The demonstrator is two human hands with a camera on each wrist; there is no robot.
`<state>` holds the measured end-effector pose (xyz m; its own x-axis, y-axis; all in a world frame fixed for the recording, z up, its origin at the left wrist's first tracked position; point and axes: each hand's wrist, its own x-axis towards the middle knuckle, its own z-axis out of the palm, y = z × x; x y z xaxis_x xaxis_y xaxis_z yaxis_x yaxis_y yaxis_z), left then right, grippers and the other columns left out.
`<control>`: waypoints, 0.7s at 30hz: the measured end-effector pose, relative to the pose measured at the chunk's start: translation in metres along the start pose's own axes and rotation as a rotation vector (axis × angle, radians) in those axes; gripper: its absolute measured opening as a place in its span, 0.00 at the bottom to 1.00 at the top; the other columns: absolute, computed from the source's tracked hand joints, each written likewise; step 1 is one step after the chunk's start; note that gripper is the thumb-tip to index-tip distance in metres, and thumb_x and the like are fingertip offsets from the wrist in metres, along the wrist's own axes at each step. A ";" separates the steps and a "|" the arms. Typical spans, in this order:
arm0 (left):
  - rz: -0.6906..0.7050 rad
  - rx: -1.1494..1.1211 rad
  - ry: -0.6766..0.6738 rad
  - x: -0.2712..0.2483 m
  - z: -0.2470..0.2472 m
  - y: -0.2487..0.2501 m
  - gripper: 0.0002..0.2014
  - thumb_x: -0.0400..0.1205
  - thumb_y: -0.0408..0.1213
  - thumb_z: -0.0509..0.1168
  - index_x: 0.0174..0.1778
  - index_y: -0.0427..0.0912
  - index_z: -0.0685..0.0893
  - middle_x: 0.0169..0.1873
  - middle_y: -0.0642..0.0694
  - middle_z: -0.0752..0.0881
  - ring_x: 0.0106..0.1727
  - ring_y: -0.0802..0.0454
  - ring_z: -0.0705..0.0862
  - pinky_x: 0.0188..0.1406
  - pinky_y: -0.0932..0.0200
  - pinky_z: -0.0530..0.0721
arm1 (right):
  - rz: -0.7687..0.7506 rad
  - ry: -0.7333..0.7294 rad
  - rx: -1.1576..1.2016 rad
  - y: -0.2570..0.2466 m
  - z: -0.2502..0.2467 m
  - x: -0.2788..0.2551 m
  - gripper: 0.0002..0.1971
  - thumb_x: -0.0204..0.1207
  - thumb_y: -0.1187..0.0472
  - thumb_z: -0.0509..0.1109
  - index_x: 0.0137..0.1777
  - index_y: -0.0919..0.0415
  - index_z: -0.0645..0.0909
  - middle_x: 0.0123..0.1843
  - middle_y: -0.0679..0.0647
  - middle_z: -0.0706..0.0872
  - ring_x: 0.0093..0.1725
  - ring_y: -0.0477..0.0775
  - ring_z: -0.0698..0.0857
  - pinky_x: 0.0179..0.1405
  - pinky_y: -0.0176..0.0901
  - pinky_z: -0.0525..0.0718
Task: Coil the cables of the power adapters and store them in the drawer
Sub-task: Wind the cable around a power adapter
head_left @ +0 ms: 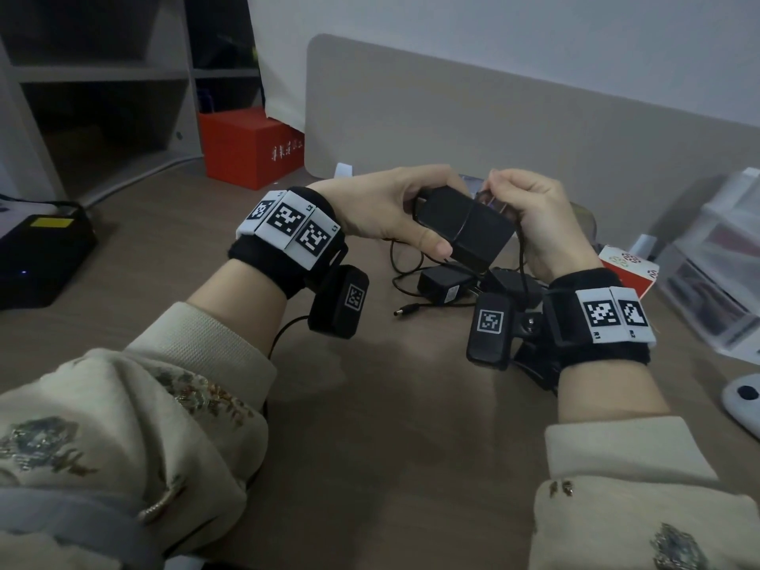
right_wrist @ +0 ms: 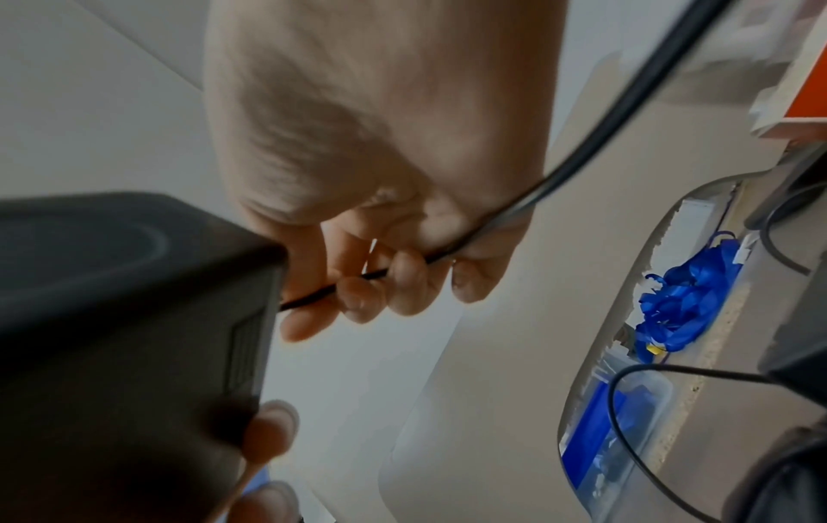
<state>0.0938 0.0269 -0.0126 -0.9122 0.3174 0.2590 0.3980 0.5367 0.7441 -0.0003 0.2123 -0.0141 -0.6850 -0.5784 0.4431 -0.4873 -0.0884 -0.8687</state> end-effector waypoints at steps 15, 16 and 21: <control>0.050 0.004 0.035 0.002 -0.002 -0.005 0.29 0.73 0.36 0.77 0.66 0.30 0.74 0.59 0.23 0.79 0.55 0.46 0.82 0.56 0.60 0.82 | -0.084 0.124 0.040 0.005 0.001 0.004 0.16 0.78 0.51 0.65 0.29 0.47 0.86 0.32 0.51 0.76 0.33 0.49 0.71 0.35 0.39 0.72; 0.053 -0.004 0.036 0.002 -0.002 -0.005 0.30 0.72 0.38 0.77 0.66 0.29 0.74 0.58 0.24 0.79 0.55 0.46 0.82 0.56 0.59 0.82 | -0.096 0.126 0.038 0.005 0.001 0.004 0.16 0.78 0.50 0.64 0.29 0.46 0.86 0.33 0.52 0.76 0.34 0.51 0.71 0.36 0.40 0.71; 0.068 -0.027 0.054 0.001 -0.001 -0.001 0.31 0.72 0.40 0.76 0.66 0.27 0.73 0.54 0.33 0.79 0.52 0.50 0.81 0.52 0.62 0.82 | -0.093 0.131 0.041 0.005 0.001 0.004 0.16 0.78 0.48 0.65 0.30 0.46 0.86 0.35 0.58 0.73 0.35 0.54 0.68 0.35 0.44 0.66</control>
<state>0.0929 0.0257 -0.0122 -0.8873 0.3095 0.3419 0.4572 0.4939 0.7396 -0.0043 0.2086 -0.0171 -0.7042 -0.4557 0.5445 -0.5309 -0.1713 -0.8299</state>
